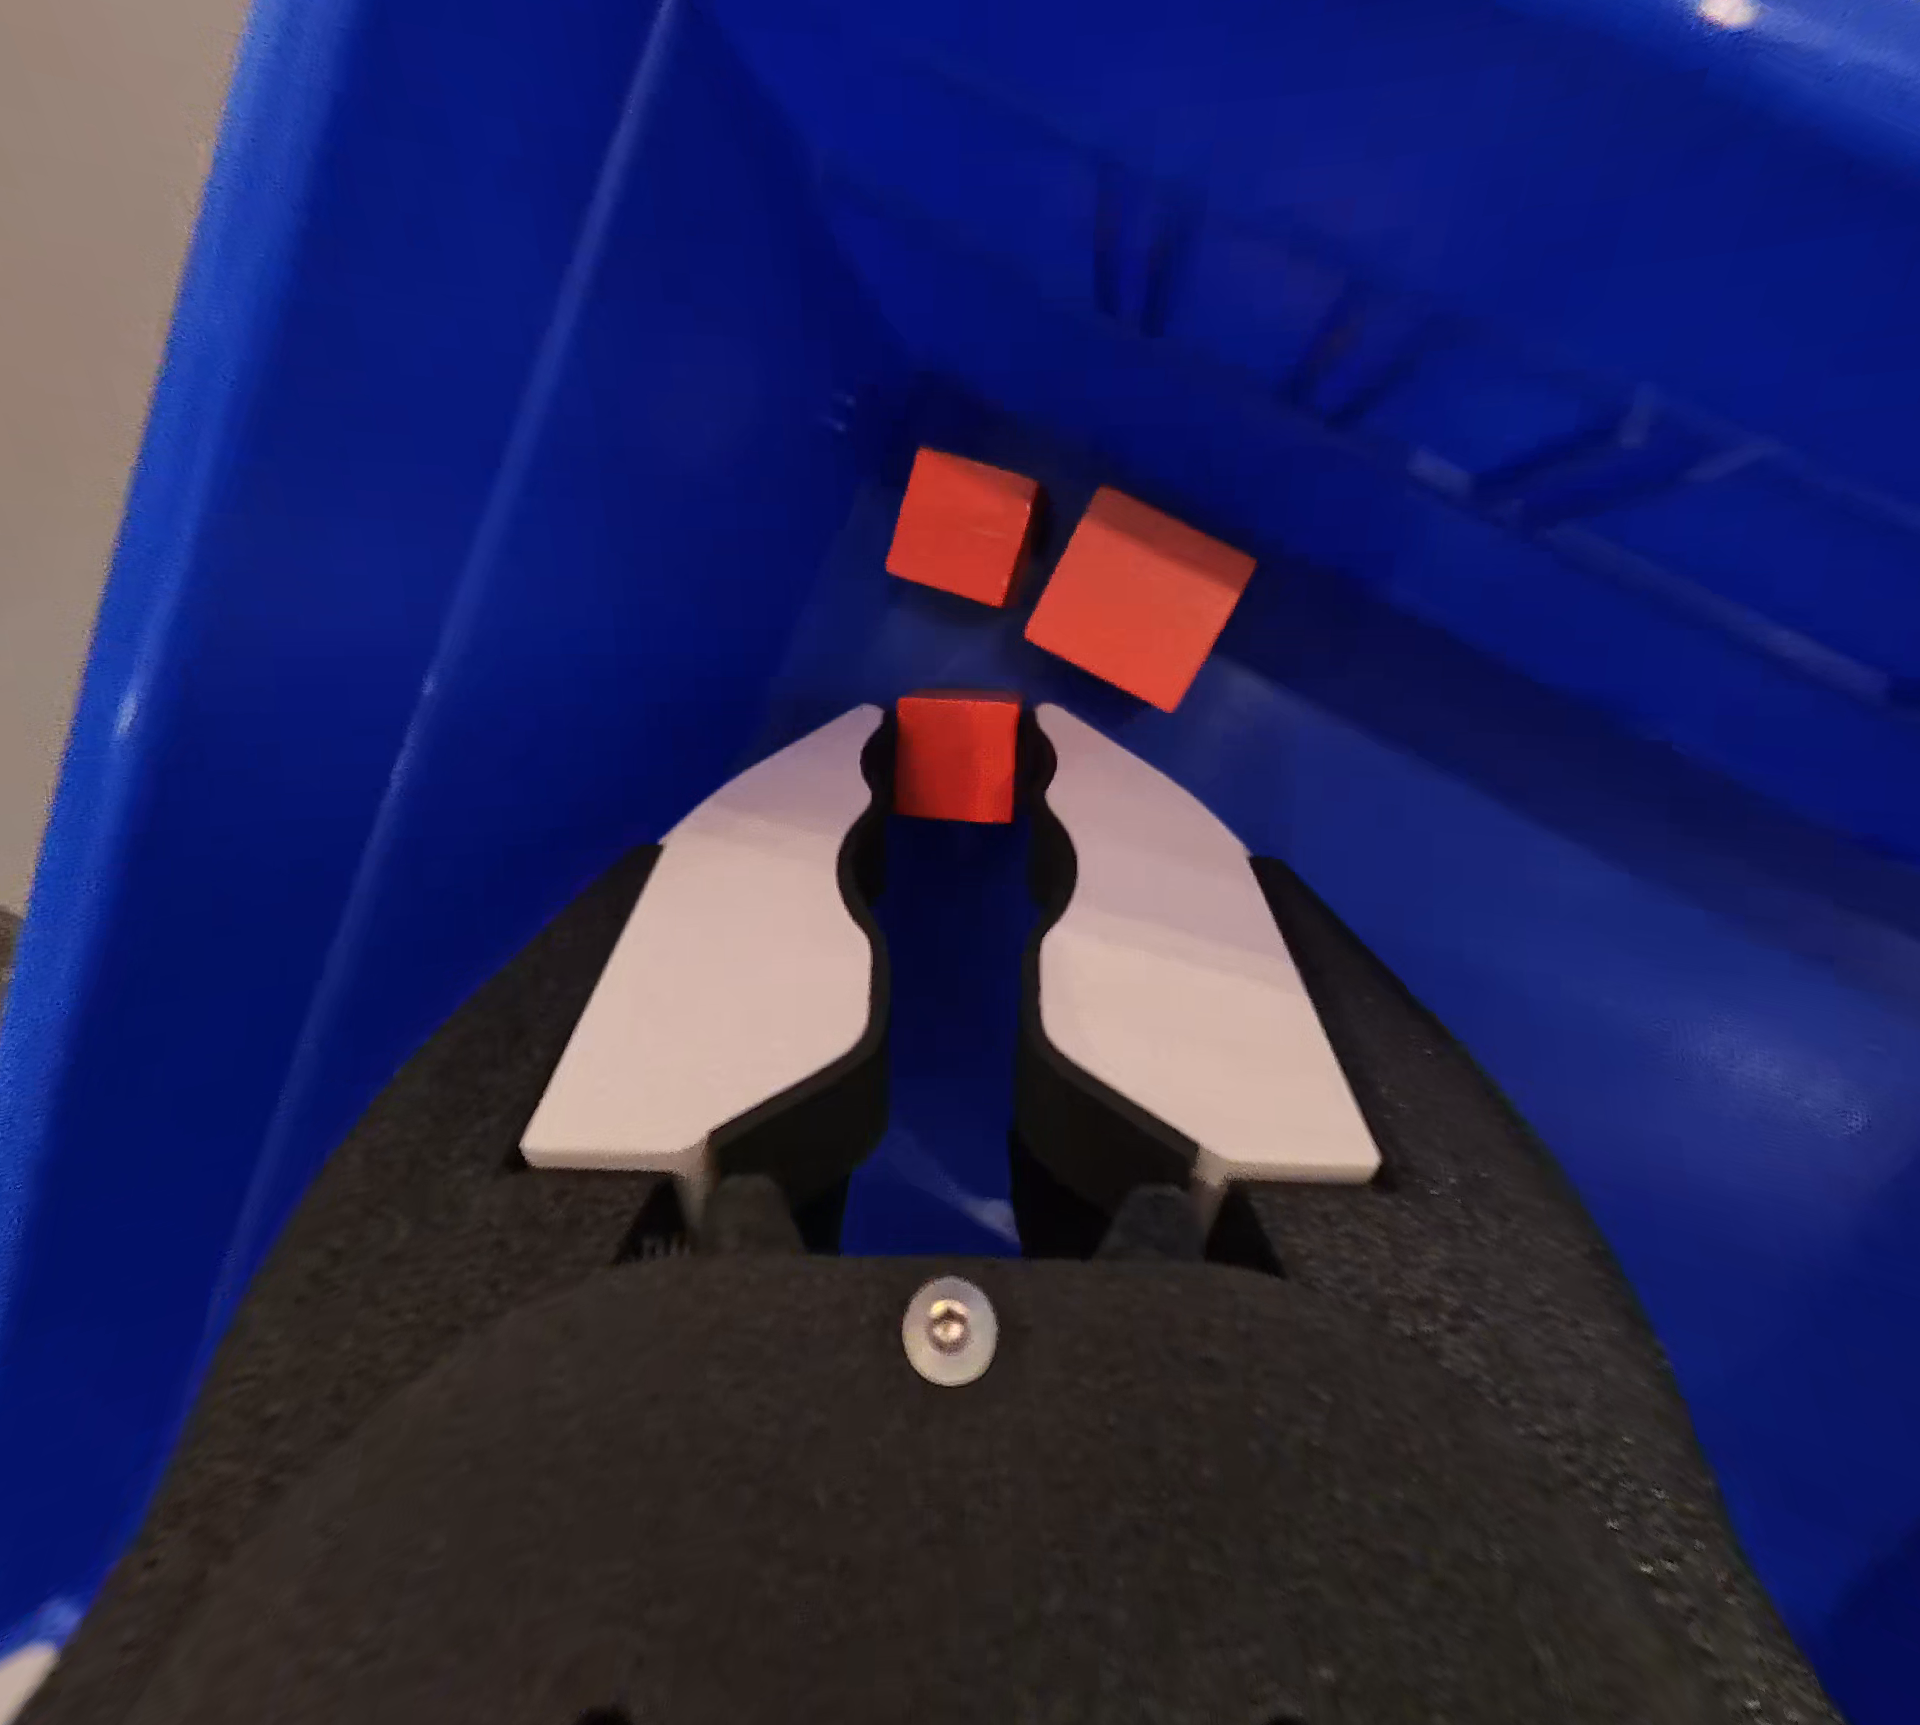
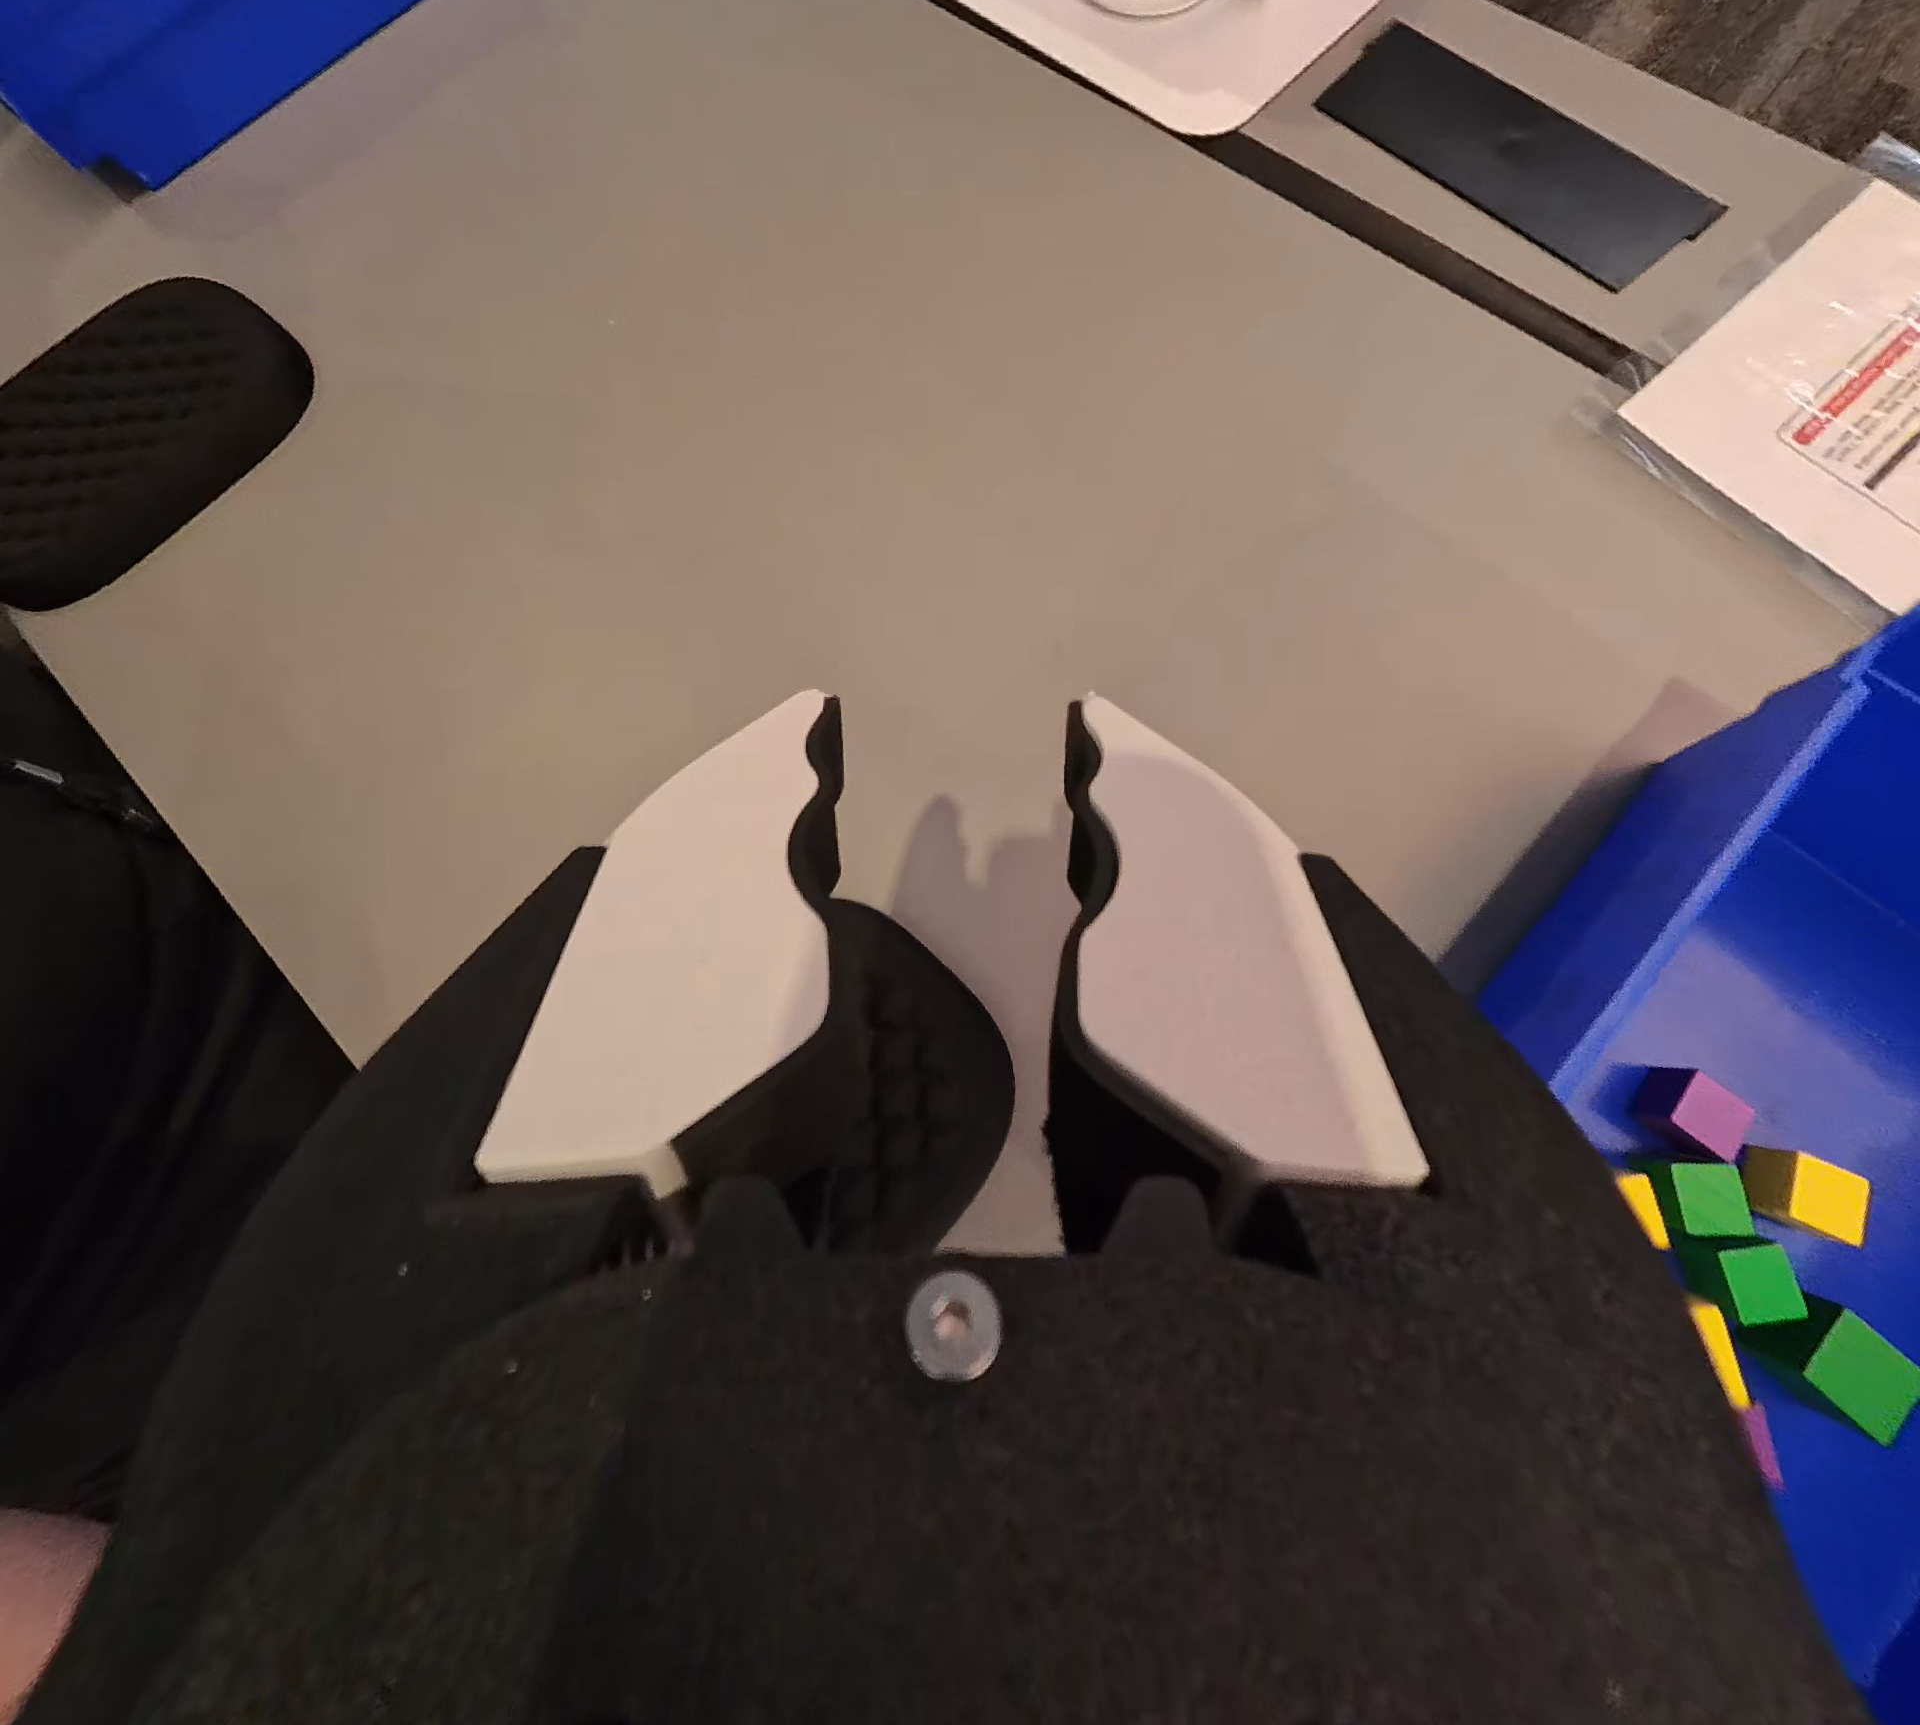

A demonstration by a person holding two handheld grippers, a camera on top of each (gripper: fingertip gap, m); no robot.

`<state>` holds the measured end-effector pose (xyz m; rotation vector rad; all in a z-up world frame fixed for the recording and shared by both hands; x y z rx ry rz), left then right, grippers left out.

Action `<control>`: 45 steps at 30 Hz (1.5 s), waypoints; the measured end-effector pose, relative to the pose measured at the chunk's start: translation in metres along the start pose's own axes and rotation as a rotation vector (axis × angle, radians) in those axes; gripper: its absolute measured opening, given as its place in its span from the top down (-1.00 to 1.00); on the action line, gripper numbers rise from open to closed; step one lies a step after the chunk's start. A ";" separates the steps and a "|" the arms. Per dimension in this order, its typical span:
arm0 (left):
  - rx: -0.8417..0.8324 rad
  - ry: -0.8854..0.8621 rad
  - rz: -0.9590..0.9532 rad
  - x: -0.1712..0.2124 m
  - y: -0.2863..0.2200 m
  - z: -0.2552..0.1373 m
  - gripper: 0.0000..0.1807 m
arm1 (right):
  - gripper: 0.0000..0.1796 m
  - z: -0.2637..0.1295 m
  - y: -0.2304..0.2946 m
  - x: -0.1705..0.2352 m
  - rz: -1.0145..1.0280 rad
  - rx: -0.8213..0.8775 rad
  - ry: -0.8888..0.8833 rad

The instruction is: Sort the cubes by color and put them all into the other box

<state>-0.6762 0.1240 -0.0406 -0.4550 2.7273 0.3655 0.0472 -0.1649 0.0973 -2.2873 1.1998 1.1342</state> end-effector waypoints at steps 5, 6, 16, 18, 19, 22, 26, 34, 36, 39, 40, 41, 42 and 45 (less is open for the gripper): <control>-0.264 -0.142 0.027 -0.013 -0.023 -0.056 0.76 | 0.58 0.022 0.012 -0.015 -0.068 -0.051 -0.012; -0.323 -0.186 0.038 -0.022 -0.032 -0.072 0.76 | 0.58 0.030 0.017 -0.020 -0.087 -0.064 -0.017; -0.557 -0.622 0.346 -0.206 -0.199 -0.141 0.76 | 0.55 0.119 0.114 -0.128 -0.008 -0.425 -0.277; -0.554 -0.673 0.398 -0.240 -0.228 -0.132 0.76 | 0.53 0.129 0.127 -0.146 0.009 -0.433 -0.286; -0.542 -0.687 0.421 -0.255 -0.239 -0.128 0.76 | 0.51 0.131 0.130 -0.152 0.010 -0.417 -0.291; -0.513 -0.735 0.477 -0.292 -0.265 -0.118 0.76 | 0.48 0.133 0.130 -0.163 0.041 -0.371 -0.300; -0.492 -0.771 0.523 -0.324 -0.286 -0.115 0.77 | 0.45 0.135 0.119 -0.158 0.081 -0.309 -0.236; -0.489 -0.797 0.540 -0.349 -0.305 -0.103 0.69 | 0.76 0.121 0.097 -0.137 0.106 -0.438 -0.229; -0.512 -0.761 0.528 -0.342 -0.309 -0.100 0.59 | 0.76 0.104 0.080 -0.126 0.102 -0.399 -0.250; -0.528 -0.674 0.510 -0.309 -0.310 -0.097 0.56 | 0.76 0.054 0.023 -0.093 0.101 -0.178 -0.246; -0.540 -0.652 0.498 -0.294 -0.310 -0.097 0.58 | 0.76 0.035 -0.005 -0.075 0.116 -0.046 -0.208; -0.549 -0.629 0.480 -0.278 -0.308 -0.097 0.60 | 0.76 0.018 -0.036 -0.053 0.144 0.074 -0.151; -0.555 -0.604 0.459 -0.263 -0.306 -0.097 0.62 | 0.76 0.002 -0.067 -0.029 0.192 0.183 -0.083; -0.580 -0.533 0.384 -0.225 -0.294 -0.097 0.66 | 0.76 -0.027 -0.144 0.051 0.428 0.355 0.154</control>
Point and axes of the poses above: each gripper's, where its closed fingertips meet, z out along the fingers, x out of its underside, y = z × x across the jaws, the point moved 10 cm from there along -z, back along the fingers
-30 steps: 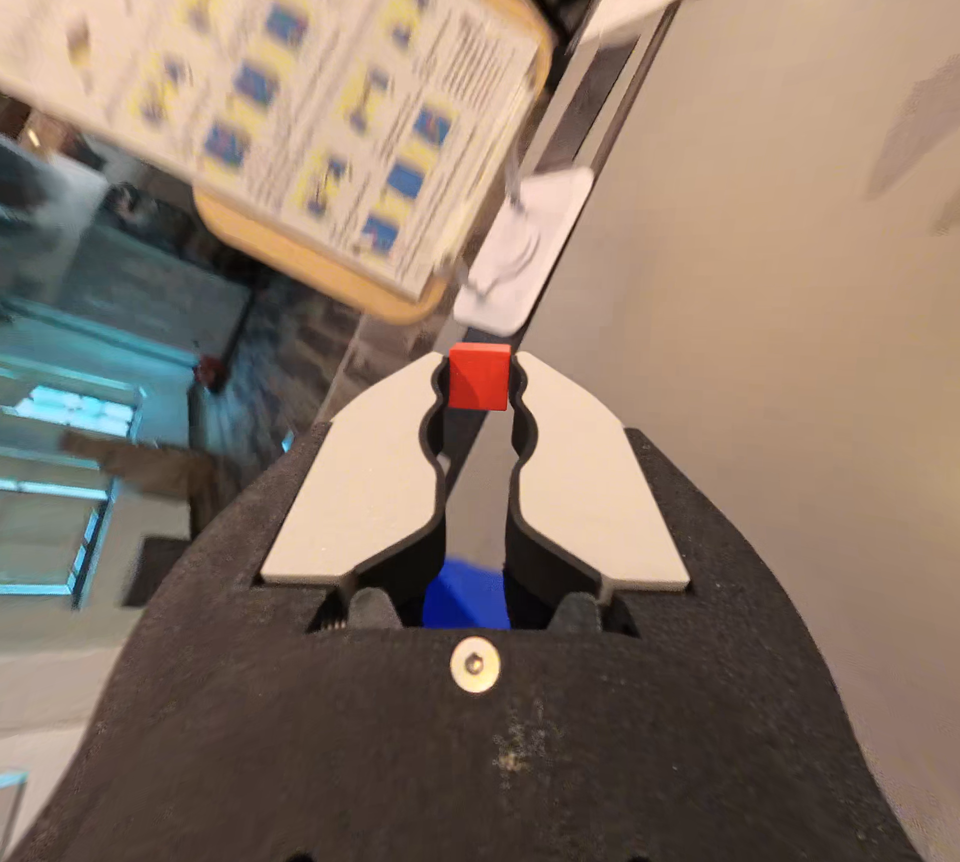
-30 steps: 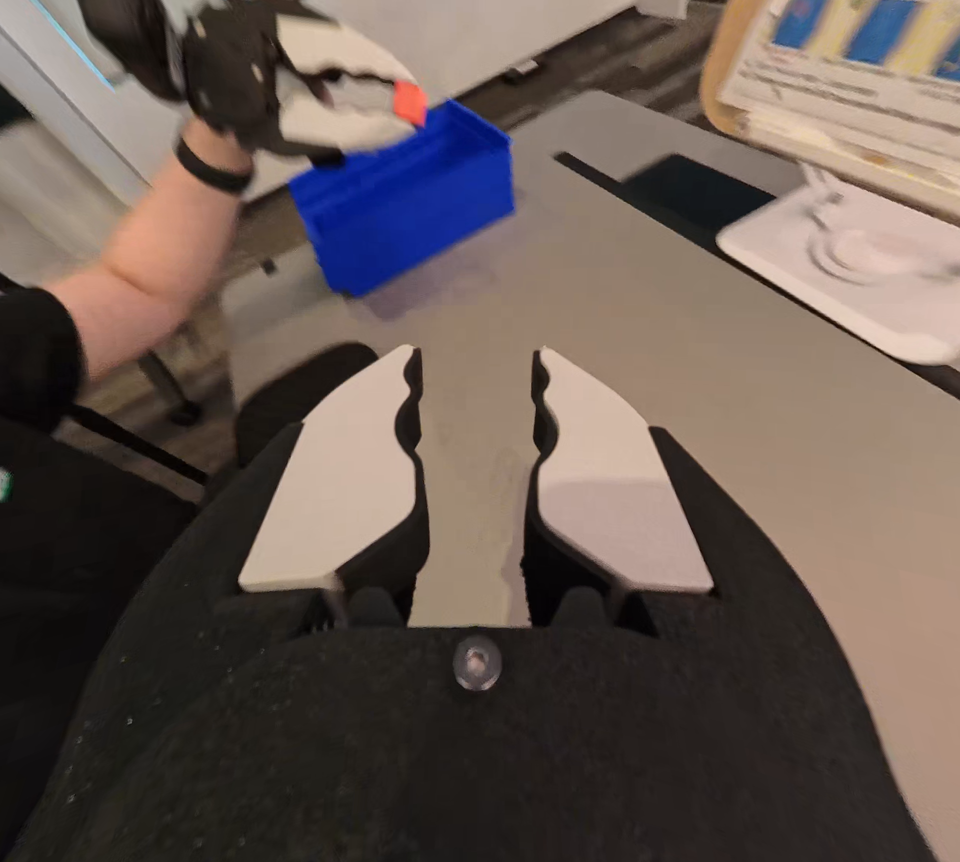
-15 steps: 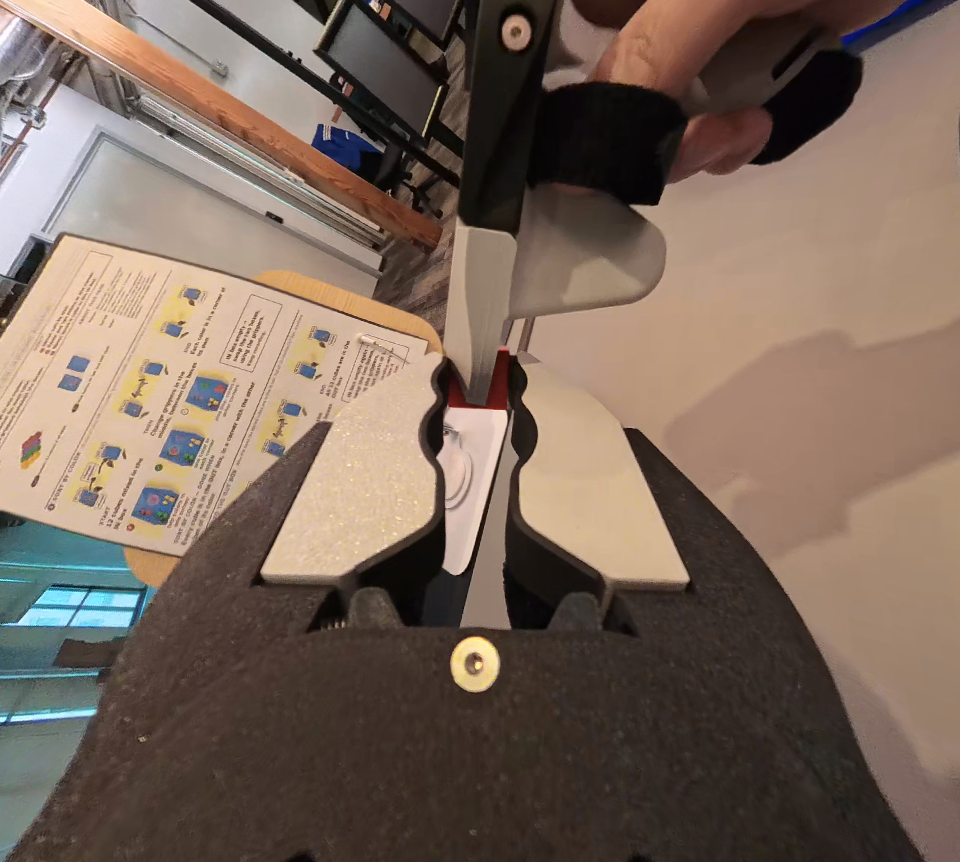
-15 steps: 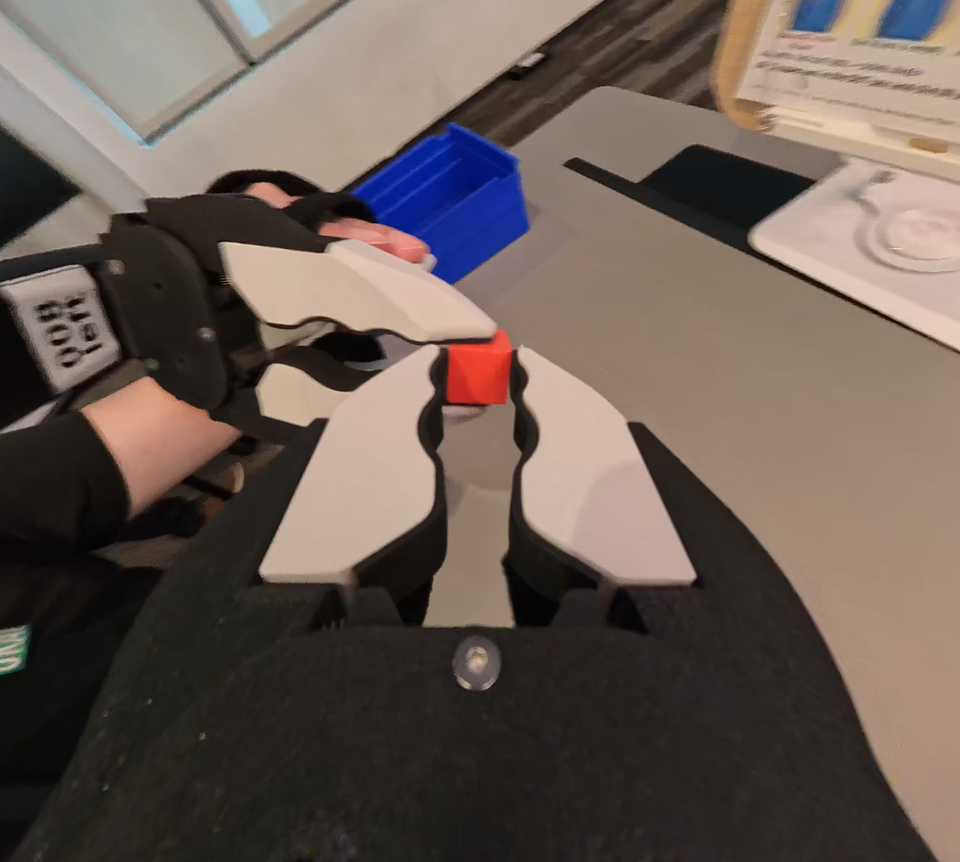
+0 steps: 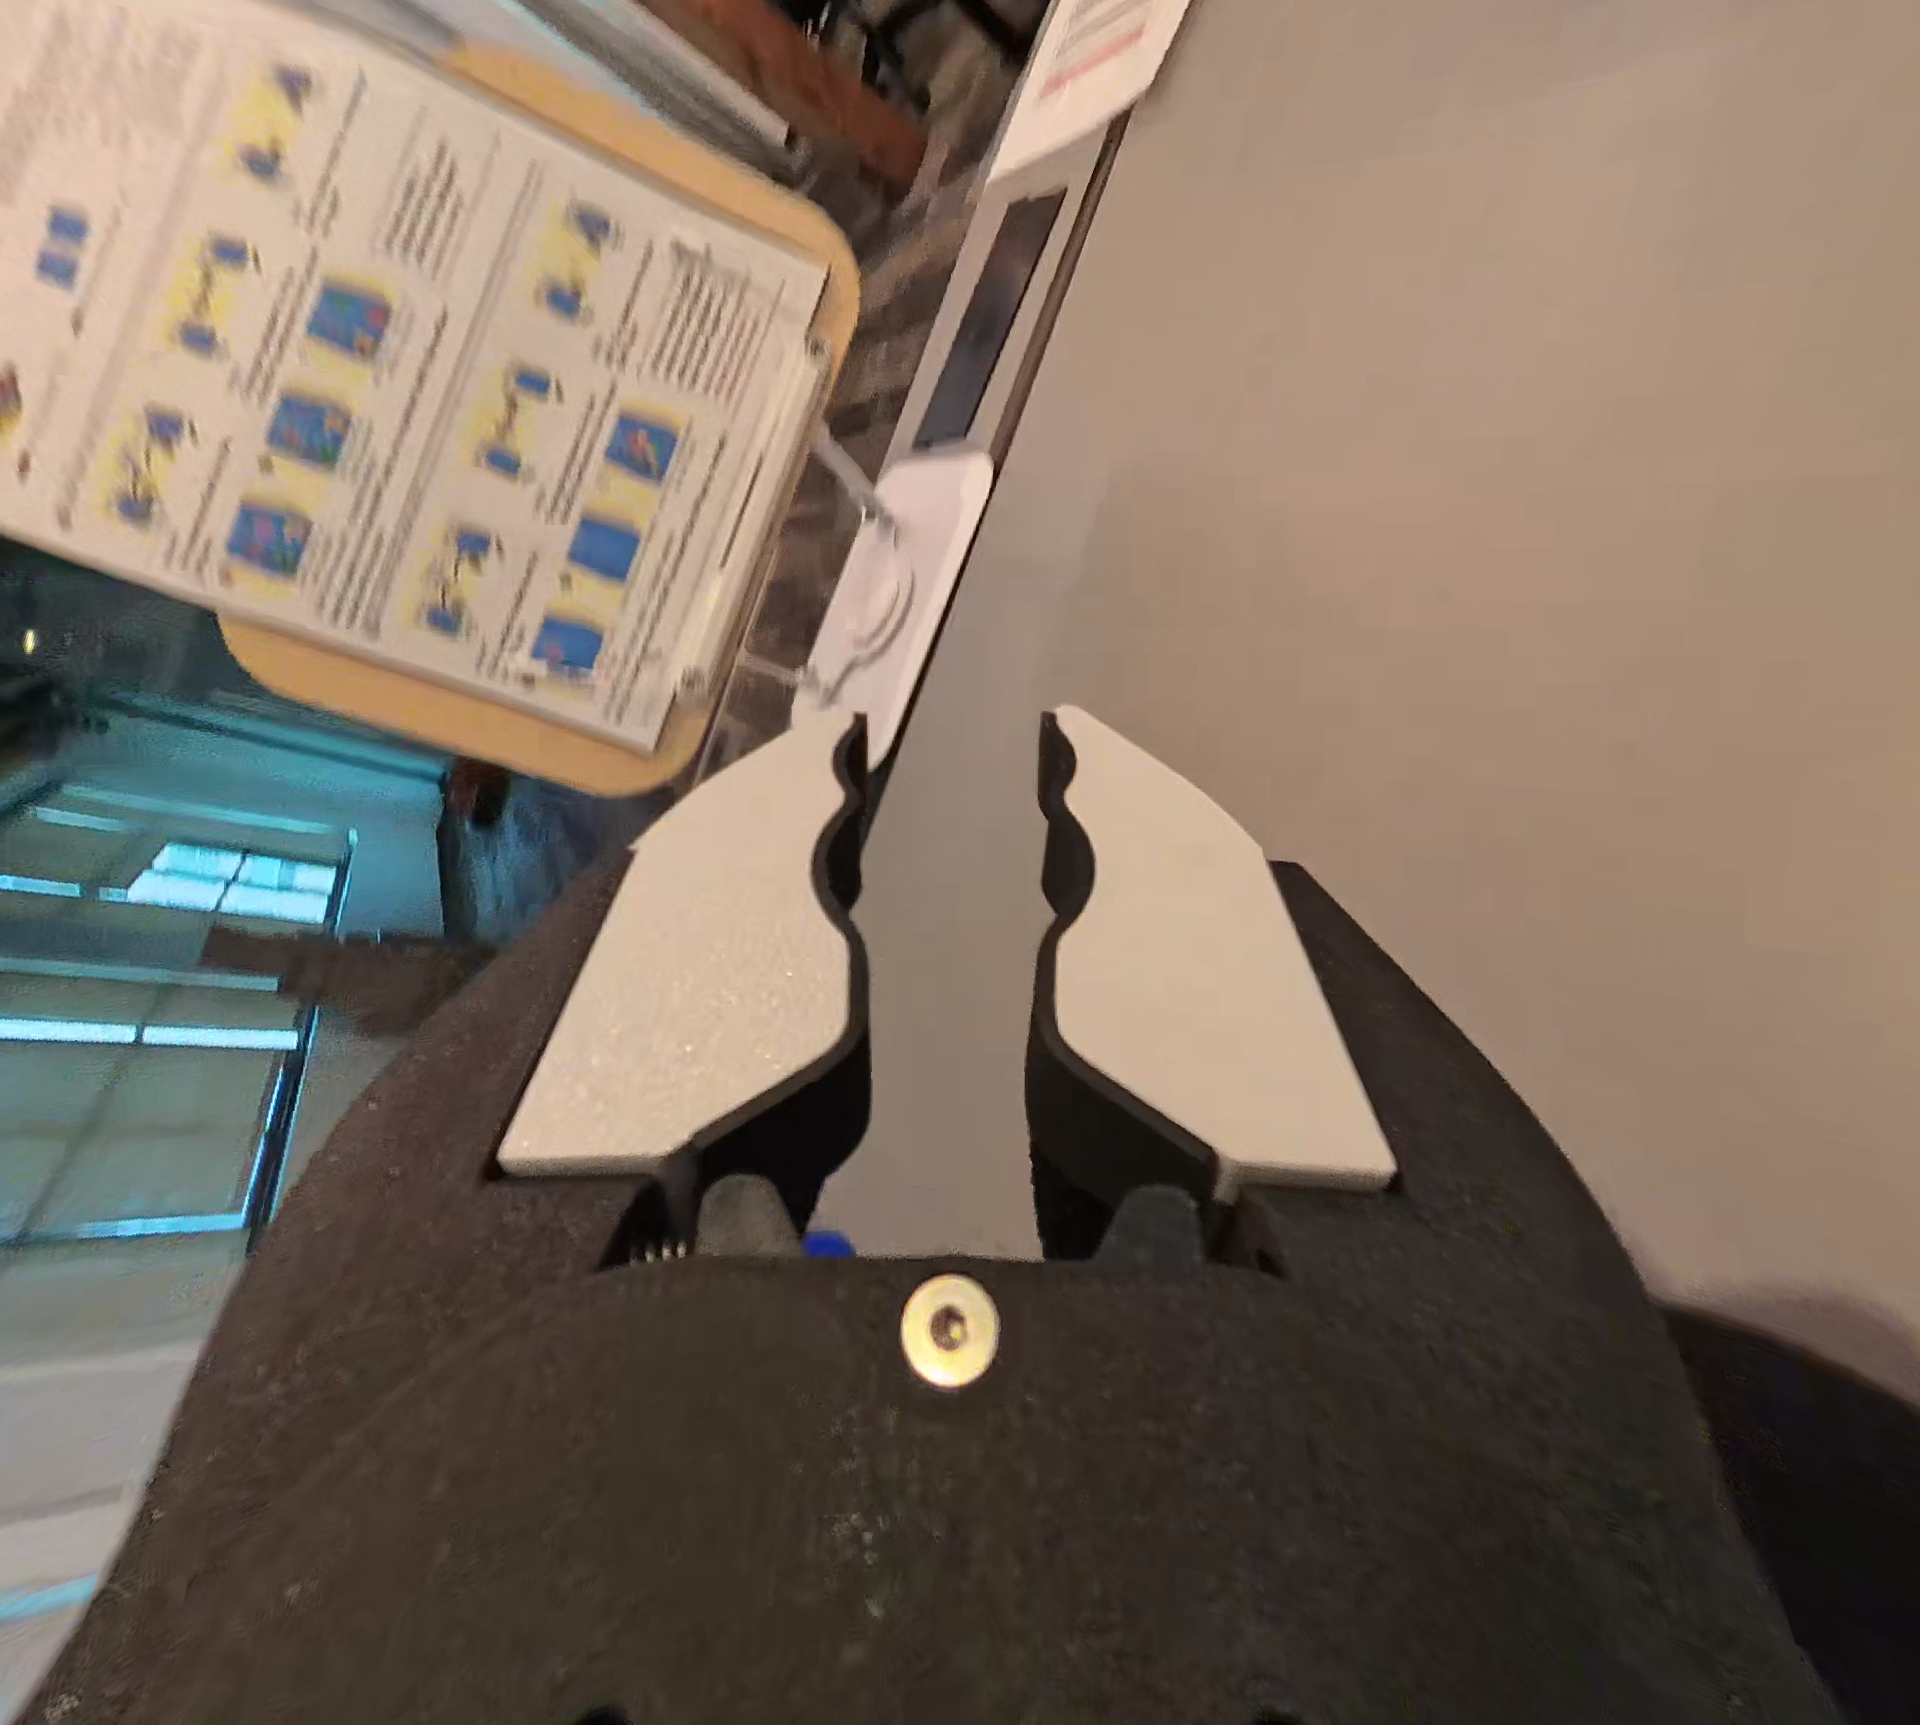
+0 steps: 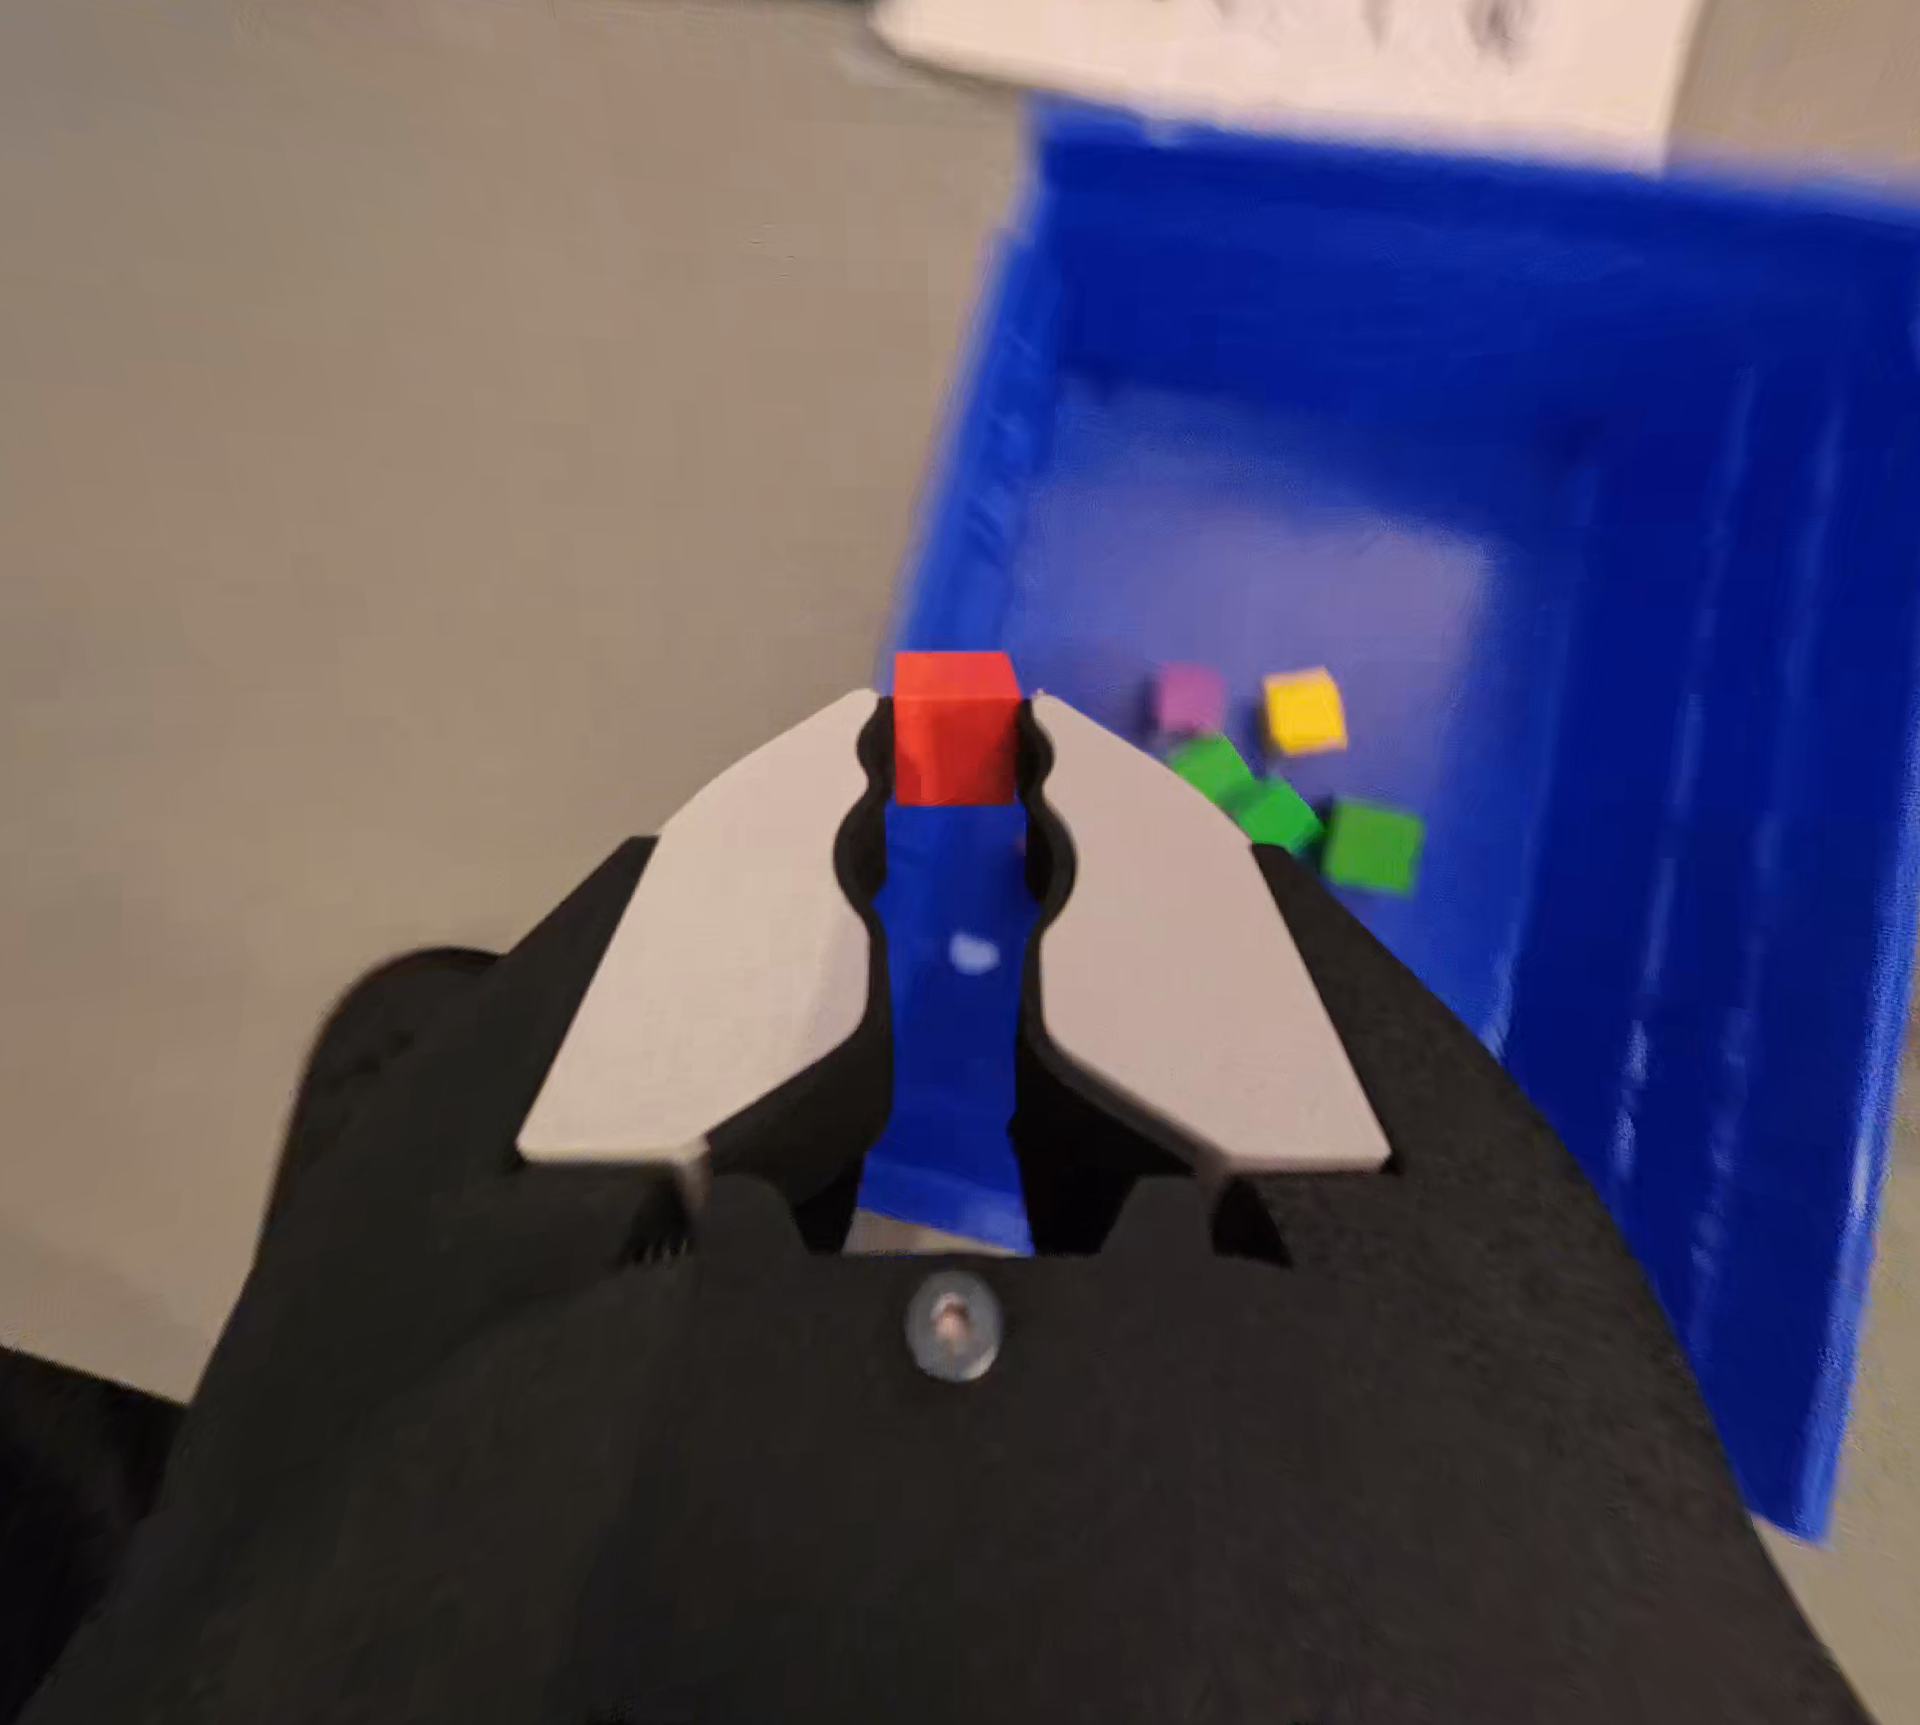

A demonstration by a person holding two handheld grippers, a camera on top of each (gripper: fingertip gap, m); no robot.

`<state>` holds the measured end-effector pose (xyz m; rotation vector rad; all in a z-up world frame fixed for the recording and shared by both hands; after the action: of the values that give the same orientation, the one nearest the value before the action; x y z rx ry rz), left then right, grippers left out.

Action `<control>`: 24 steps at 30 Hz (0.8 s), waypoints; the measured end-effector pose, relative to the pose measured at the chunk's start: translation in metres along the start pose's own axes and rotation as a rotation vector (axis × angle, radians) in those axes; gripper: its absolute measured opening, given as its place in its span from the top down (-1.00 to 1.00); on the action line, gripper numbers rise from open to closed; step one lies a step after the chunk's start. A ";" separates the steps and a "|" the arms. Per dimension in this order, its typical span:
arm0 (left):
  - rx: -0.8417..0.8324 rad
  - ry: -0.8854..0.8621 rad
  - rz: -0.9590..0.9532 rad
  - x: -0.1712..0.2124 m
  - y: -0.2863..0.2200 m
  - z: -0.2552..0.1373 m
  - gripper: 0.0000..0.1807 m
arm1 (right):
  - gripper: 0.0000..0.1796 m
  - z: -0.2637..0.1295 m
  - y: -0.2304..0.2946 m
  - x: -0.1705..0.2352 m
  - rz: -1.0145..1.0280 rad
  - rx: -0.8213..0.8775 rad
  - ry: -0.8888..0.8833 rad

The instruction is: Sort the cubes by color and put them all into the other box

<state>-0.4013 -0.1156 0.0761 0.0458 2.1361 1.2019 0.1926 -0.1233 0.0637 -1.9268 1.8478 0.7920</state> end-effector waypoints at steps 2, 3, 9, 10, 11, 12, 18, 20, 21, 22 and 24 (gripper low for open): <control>-0.009 0.051 -0.043 0.018 0.003 -0.004 0.66 | 0.76 0.015 -0.040 0.025 0.091 0.005 0.066; -0.007 0.067 -0.068 0.024 0.004 -0.005 0.67 | 0.76 0.023 -0.052 0.035 0.119 -0.001 0.089; -0.023 0.108 -0.134 0.041 0.006 -0.008 0.69 | 0.75 0.061 -0.071 0.065 0.135 -0.003 0.208; -0.020 0.111 -0.136 0.042 0.006 -0.009 0.69 | 0.75 0.063 -0.071 0.065 0.127 0.019 0.200; -0.019 0.118 -0.136 0.043 0.005 -0.010 0.69 | 0.70 0.063 -0.072 0.064 0.121 0.049 0.195; -0.024 0.128 -0.134 0.045 0.004 -0.011 0.69 | 0.61 0.062 -0.073 0.063 0.114 0.072 0.187; -0.133 0.221 -0.161 0.078 0.021 -0.039 0.69 | 0.59 0.029 -0.059 0.051 0.094 0.039 0.014; -0.180 0.254 -0.219 0.097 0.032 -0.052 0.69 | 0.61 0.014 -0.053 0.048 0.073 0.042 -0.028; -0.199 0.262 -0.259 0.106 0.037 -0.058 0.69 | 0.63 0.010 -0.051 0.047 0.062 0.056 -0.032; -0.209 0.265 -0.299 0.114 0.041 -0.064 0.70 | 0.64 0.007 -0.049 0.046 0.047 0.070 -0.020; -0.220 0.266 -0.350 0.129 0.045 -0.072 0.72 | 0.70 0.010 -0.049 0.046 0.012 0.122 0.021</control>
<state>-0.5545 -0.0997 0.0666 -0.5902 2.1022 1.2737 0.2387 -0.1497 0.0220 -1.8562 1.8756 0.6490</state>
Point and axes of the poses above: each gripper's, where its closed fingertips meet, z out along the fingers, x out of its underside, y = z × x across the jaws, the point moved 10 cm from there along -z, back along the fingers
